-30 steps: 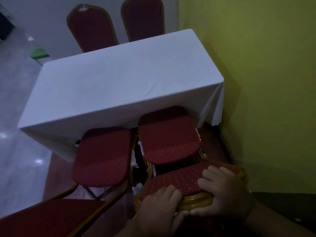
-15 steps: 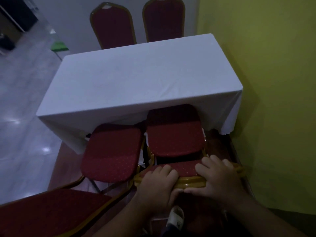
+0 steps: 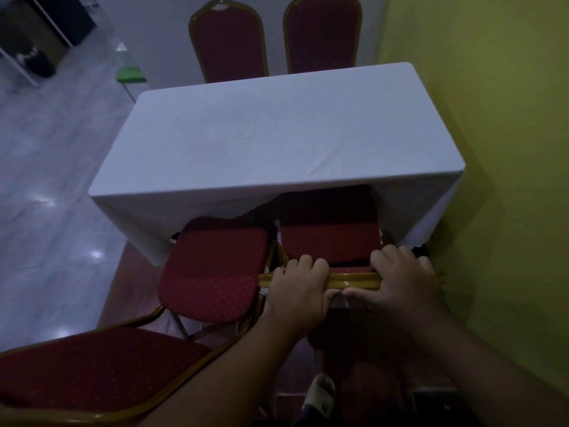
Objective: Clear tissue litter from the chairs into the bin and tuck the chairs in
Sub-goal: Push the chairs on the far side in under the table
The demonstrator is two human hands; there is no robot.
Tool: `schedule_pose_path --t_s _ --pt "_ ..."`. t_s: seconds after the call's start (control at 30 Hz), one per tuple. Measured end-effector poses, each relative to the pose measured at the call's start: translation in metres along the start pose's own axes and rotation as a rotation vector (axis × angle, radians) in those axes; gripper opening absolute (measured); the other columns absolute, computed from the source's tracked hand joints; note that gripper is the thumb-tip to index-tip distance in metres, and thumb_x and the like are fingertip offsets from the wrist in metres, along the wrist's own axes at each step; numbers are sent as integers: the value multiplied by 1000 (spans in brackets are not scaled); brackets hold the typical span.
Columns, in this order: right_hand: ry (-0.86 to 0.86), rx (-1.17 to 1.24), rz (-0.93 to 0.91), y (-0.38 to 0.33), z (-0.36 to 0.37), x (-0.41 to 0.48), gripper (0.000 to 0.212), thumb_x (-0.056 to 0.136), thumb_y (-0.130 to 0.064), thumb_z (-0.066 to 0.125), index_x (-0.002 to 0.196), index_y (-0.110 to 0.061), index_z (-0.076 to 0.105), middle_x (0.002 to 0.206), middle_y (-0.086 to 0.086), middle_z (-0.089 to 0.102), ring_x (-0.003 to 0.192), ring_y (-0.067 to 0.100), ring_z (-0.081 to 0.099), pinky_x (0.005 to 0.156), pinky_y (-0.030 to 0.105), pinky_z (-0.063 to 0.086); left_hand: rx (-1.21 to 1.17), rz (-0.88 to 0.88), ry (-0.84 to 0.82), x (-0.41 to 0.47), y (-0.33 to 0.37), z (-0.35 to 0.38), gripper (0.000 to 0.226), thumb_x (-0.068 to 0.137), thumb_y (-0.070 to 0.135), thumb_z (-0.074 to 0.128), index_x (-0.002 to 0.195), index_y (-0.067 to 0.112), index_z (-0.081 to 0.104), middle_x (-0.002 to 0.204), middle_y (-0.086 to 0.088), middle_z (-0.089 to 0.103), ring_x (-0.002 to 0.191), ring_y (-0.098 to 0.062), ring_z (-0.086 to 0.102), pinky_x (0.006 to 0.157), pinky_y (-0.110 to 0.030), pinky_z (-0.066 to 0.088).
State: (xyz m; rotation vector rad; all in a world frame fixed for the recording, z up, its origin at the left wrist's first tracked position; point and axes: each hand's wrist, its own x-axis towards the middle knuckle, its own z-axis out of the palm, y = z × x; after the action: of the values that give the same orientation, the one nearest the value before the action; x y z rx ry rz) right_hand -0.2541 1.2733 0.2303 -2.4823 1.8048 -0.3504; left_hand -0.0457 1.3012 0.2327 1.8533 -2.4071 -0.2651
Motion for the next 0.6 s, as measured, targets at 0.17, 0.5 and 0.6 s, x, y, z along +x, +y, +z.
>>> schedule_pose_path --t_s 0.17,0.5,0.6 --pt "4 76 77 -1 2 -1 70 71 -94 28 79 -26 43 81 -4 43 75 19 40 65 40 37 17 -22 77 4 2 7 40 92 58 32 105 22 45 99 -2 56 84 -23 55 71 -42 48" --pt "13 183 142 -5 4 -9 68 71 -88 40 91 -27 58 86 -6 46 82 17 39 70 37 34 -85 -42 8 -5 -5 -10 36 93 53 46 111 22 49 107 0 59 97 -20 57 86 -38 47" --pt "-26 182 186 -8 -1 -8 67 66 -87 43 93 -29 62 90 -6 47 87 18 40 72 38 38 -132 -41 -5 -20 -30 -24 38 95 53 40 114 22 52 111 1 60 101 -20 57 89 -38 46"
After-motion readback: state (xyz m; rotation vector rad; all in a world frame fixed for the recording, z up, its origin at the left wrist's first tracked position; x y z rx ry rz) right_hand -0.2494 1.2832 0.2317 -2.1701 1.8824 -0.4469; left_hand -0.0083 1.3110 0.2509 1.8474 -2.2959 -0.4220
